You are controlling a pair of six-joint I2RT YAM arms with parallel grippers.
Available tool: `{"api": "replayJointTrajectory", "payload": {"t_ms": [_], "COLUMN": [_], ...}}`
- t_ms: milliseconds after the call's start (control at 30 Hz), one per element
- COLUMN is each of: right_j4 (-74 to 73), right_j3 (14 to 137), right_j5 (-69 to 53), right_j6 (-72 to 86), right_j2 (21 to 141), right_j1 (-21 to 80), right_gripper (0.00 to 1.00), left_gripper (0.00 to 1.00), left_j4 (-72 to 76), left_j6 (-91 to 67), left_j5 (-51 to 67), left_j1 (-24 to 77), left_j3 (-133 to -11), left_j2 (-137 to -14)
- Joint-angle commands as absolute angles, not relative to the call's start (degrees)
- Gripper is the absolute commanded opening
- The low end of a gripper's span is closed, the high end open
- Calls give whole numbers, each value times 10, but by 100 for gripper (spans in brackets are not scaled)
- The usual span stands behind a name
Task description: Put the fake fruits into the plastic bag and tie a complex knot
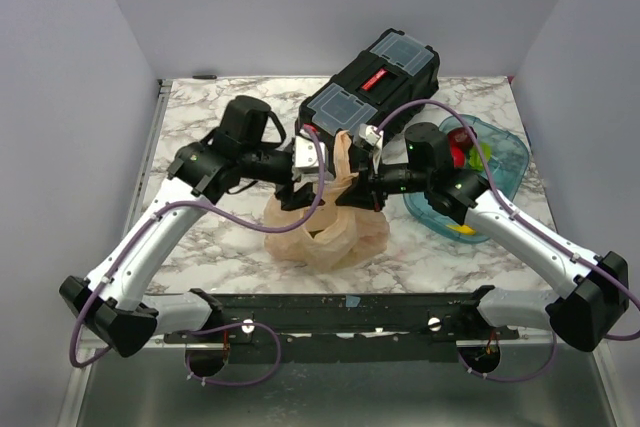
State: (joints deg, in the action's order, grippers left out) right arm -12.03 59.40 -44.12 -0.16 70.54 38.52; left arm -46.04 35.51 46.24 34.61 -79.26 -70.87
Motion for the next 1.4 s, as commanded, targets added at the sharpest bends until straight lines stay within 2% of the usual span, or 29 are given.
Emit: {"api": "replayJointTrajectory", "payload": {"t_ms": [0, 100, 333, 500, 700, 800, 933, 1000, 1033, 1067, 1100, 1233, 1367], "right_j4": [-119, -138, -180, -198, -205, -207, -207, -206, -203, -201, -199, -183, -149], "right_j3": [592, 593, 618, 628, 631, 633, 632, 627, 625, 622, 618, 595, 579], "right_j5": [-446, -461, -483, -482, -478, -477, -472, -467, -464, -457, -450, -407, -384], "right_j6": [-57, -104, -187, -224, -239, -239, -241, -240, -234, -228, -222, -183, -122], "right_j2": [686, 684, 702, 710, 712, 715, 714, 710, 708, 707, 707, 706, 710], "right_j1": [387, 388, 391, 394, 399, 401, 401, 401, 401, 401, 401, 400, 400], "right_gripper": [1, 1, 1, 1, 1, 1, 1, 1, 1, 1, 1, 1, 1], "left_gripper": [82, 88, 88, 81, 72, 62, 40, 25, 12, 3, 0, 0, 0], "left_j4": [-562, -547, -550, -496, -544, -556, -569, -594, -608, -619, -625, -619, -559], "left_j6": [376, 326, 171, 56, 34, 34, 34, 56, 69, 78, 83, 105, 129], "left_j5": [502, 507, 593, 589, 580, 601, 627, 630, 630, 630, 636, 692, 699], "left_j1": [266, 222, 219, 228, 238, 246, 250, 248, 245, 239, 228, 181, 180], "left_j3": [-851, -892, -1034, -1070, -1122, -1117, -1115, -1130, -1141, -1148, -1152, -1132, -1050], "left_j2": [-695, -713, -840, -896, -954, -966, -976, -980, -979, -979, -972, -926, -832]}}
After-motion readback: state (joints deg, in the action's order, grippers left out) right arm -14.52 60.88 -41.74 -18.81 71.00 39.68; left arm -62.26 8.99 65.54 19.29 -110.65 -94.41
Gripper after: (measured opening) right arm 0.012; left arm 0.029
